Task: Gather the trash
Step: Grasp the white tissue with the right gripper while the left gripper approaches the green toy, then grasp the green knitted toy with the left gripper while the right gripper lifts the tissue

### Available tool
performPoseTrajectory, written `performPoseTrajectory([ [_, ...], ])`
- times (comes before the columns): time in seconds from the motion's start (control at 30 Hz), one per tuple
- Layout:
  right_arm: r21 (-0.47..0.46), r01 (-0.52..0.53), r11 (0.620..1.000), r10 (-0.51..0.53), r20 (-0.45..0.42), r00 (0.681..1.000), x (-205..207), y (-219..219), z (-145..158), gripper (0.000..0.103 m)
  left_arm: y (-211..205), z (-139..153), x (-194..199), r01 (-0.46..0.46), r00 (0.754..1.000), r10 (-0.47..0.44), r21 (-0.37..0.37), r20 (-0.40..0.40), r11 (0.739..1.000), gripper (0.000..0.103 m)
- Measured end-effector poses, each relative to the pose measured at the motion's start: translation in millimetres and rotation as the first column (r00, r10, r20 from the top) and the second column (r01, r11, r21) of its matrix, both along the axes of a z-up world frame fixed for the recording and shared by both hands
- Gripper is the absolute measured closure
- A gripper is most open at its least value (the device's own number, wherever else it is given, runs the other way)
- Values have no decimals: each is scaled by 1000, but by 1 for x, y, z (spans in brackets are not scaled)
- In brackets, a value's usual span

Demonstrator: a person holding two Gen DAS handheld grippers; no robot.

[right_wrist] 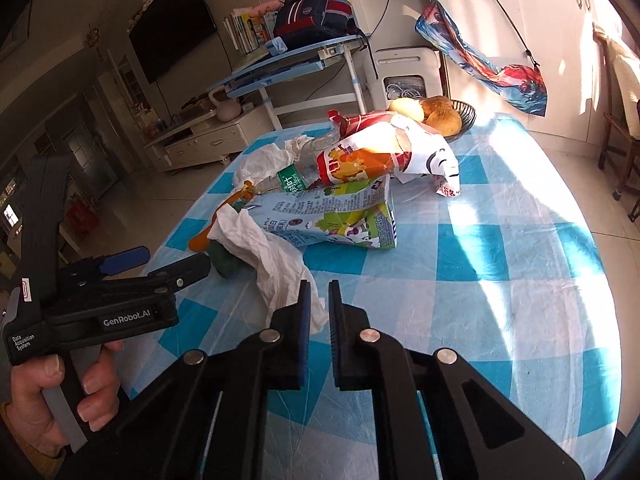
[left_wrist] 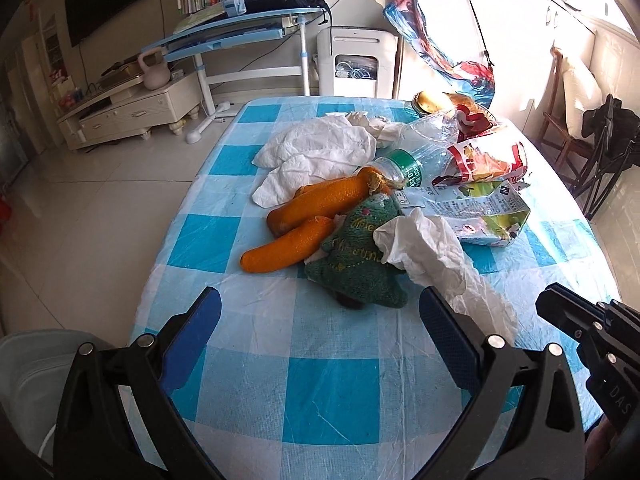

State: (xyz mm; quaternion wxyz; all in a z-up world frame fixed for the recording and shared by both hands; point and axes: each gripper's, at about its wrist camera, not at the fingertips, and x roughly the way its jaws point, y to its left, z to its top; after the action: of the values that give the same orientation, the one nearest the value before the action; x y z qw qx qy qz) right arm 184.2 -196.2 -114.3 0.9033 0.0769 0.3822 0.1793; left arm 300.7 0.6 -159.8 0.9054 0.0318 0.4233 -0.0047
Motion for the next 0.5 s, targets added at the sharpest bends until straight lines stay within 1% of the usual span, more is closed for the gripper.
performPoseTrajectory([
  [0.07, 1, -21, 1000, 21, 3, 1000, 1, 7, 0, 61, 0, 3, 2, 0, 1000, 0, 6, 8, 1000, 7],
  [0.1, -5, -26, 1000, 26, 17, 1000, 2, 11, 1, 38, 2, 4, 2, -5, 1000, 5, -6, 8, 1000, 7],
  [0.13, -17, -43, 999, 43, 20, 999, 4, 18, 0, 36, 7, 6, 1, -10, 1000, 10, -17, 5, 1000, 7],
  [0.2, -51, -87, 995, 88, 5, 996, 12, 33, -4, 37, 17, 7, 1, -28, 1000, 28, -26, 1, 999, 7],
  [0.27, -105, -112, 988, 111, -21, 994, 20, 46, -12, 42, 26, 7, 0, -39, 999, 39, -31, 0, 999, 7],
  [0.3, -109, -128, 986, 123, -51, 991, 24, 47, -17, 64, 28, 7, 0, -43, 999, 43, -33, -1, 999, 7],
  [0.33, -108, -130, 986, 124, -62, 990, 26, 47, -19, 88, 30, 7, 0, -43, 999, 43, -32, -1, 999, 7],
  [0.4, -104, -113, 988, 107, -64, 992, 24, 39, -19, 95, 29, 6, 2, -40, 999, 40, -24, 0, 999, 7],
  [0.5, -64, -49, 997, 46, -55, 997, 17, 14, -16, 97, 21, 4, 9, -25, 1000, 25, -8, 2, 1000, 7],
])
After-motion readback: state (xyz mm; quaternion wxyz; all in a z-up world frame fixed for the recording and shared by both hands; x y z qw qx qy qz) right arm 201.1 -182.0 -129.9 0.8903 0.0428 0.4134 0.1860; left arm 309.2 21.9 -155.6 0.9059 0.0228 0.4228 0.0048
